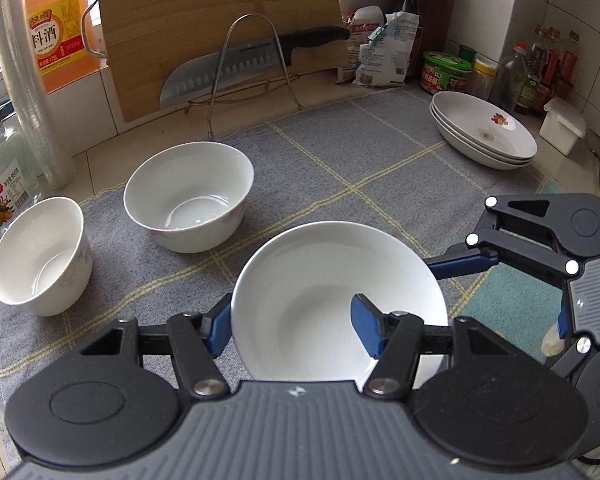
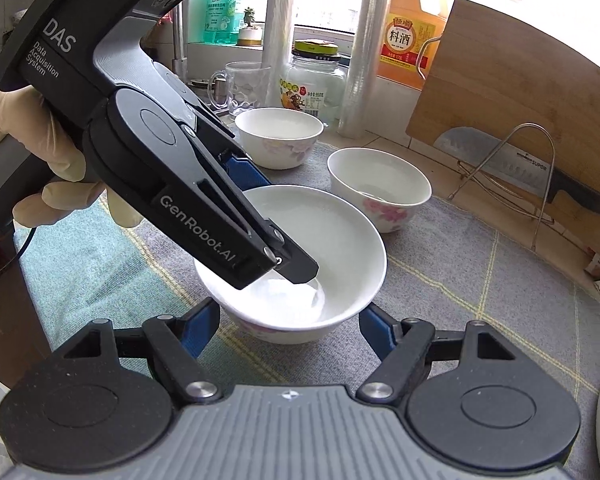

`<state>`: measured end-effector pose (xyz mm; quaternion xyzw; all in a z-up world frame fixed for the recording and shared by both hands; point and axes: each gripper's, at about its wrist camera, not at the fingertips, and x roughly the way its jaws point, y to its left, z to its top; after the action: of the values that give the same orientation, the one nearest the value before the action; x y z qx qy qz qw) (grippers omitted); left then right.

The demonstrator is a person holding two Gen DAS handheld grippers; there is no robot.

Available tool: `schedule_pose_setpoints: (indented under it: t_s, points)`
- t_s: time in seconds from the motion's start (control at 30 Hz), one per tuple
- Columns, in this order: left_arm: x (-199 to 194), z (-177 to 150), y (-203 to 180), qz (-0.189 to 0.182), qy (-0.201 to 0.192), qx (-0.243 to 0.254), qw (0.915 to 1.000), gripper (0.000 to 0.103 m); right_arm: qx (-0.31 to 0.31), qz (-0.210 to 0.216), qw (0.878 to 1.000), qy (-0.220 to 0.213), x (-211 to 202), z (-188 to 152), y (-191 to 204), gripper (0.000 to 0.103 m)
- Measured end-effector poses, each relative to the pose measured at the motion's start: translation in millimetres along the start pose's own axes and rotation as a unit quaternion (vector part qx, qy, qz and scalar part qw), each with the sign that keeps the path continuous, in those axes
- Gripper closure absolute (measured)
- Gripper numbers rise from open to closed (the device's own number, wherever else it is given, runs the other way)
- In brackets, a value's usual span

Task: Organize plates and bowls
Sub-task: 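Lift the white bowl with the left tool and carry it across the mat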

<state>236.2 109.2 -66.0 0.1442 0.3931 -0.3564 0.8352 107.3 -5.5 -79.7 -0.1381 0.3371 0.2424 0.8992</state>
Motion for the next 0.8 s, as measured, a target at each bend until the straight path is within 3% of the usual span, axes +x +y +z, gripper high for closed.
schedule_pose_setpoints:
  t_s: [0.8]
  points:
    - [39, 32, -48, -0.053, 0.009, 0.054, 0.9971, 0.042, 0.059, -0.060, 0.996, 0.023, -30, -38, -44, 0.023]
